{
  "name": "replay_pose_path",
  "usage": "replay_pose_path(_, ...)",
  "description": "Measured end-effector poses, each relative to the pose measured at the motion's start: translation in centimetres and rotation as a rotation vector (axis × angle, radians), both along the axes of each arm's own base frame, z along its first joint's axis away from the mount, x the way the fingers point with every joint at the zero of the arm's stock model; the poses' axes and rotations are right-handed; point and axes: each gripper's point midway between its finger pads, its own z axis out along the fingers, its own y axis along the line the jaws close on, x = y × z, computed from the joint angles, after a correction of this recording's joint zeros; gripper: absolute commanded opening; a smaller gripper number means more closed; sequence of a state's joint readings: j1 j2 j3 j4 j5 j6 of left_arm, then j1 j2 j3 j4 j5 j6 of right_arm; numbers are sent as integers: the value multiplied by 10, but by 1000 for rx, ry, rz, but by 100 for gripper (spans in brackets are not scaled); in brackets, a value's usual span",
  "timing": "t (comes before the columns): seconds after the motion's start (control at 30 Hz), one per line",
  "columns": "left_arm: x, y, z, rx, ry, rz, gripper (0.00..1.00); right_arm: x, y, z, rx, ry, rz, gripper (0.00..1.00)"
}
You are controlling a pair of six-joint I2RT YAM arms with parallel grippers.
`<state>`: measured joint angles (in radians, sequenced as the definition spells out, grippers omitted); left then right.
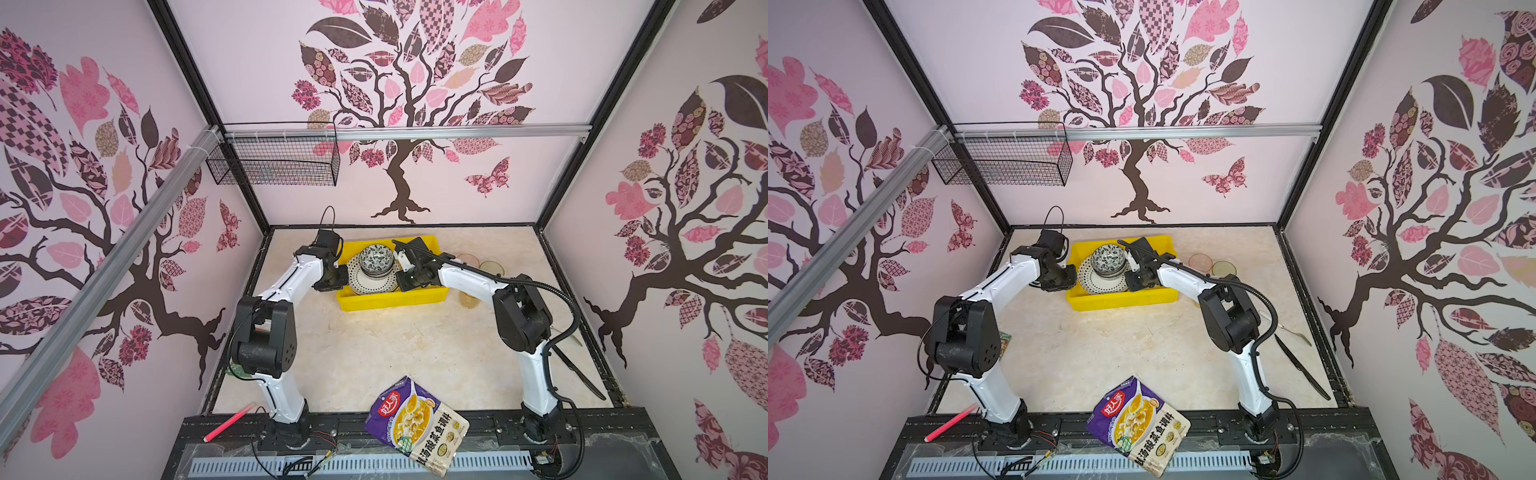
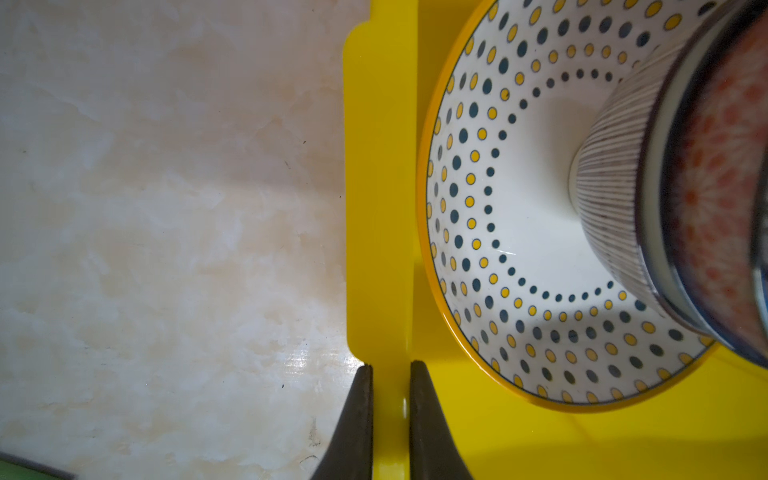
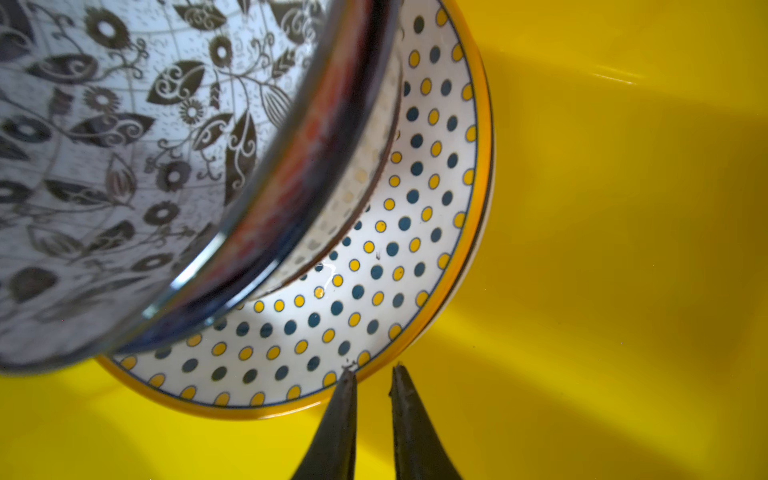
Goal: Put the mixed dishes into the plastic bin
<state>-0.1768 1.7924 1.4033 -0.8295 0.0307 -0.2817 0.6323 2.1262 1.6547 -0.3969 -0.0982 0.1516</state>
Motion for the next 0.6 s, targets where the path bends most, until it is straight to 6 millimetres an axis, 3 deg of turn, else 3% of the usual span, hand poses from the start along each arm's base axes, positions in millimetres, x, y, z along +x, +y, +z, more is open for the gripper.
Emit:
replay_pose_path(0.37,-6,-10,1,-21,14,-20,22,2,-29,7,-54,-24,-65,23)
replay_pose_path(0.6,-10,-14,10,-38,6,-28,29,-3,-41,61,-2,-99,-88,25)
